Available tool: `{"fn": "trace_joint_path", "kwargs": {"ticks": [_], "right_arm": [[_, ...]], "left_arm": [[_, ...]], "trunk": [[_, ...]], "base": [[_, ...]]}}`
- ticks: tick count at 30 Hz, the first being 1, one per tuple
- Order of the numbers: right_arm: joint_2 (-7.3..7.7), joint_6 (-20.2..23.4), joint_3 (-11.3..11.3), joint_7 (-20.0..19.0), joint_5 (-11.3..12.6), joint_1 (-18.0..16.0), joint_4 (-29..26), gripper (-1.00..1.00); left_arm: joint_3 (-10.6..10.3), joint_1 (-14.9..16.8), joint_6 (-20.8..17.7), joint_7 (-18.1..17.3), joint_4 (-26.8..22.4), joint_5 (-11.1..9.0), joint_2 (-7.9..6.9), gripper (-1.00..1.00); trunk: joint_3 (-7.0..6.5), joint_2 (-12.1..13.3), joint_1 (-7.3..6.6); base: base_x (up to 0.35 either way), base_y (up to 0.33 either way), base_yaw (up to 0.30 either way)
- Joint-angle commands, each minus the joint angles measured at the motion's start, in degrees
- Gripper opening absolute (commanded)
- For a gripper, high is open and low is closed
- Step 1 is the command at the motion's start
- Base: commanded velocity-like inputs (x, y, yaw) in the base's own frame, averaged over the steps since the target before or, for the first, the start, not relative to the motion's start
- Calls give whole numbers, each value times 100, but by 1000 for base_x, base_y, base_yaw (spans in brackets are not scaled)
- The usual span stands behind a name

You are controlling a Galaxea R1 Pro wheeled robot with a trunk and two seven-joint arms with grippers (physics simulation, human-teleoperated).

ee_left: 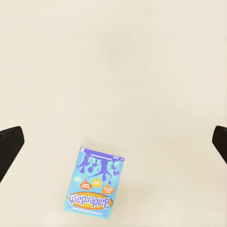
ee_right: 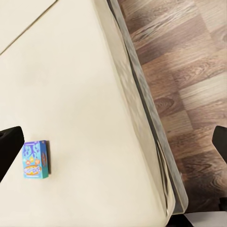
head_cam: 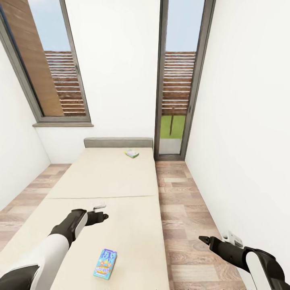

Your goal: Put all the toys in the child's room - the three board games (two on the bed and one on the table), the two jigsaw puzzles on the table, and the tennis ball on the table - inside the toy box on the table in the child's room.

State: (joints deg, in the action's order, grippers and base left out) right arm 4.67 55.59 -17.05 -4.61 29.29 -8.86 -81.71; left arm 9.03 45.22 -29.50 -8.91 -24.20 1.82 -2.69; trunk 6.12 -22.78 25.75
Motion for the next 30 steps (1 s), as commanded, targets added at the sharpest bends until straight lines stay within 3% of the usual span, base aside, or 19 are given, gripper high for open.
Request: {"fn": "trace_joint_path", "kwargs": {"ticks": [1,10,30], "right_arm": [[-1,26,-9,-45,-43,-7,-3,100],[-1,22,-9,-39,-46,-10,-1,100],[8,22,-13,-14,-21,-34,14,100]], "left_arm": [[37,4,24,-32,43,20,4,100],[43,4,508,-29,357,20,5,100],[50,4,668,-23,397,17,13,100]], "trunk": [[22,-13,3],[106,-13,3],[293,-13,3]], "base": [[0,0,0],[0,0,0],[0,0,0]]}}
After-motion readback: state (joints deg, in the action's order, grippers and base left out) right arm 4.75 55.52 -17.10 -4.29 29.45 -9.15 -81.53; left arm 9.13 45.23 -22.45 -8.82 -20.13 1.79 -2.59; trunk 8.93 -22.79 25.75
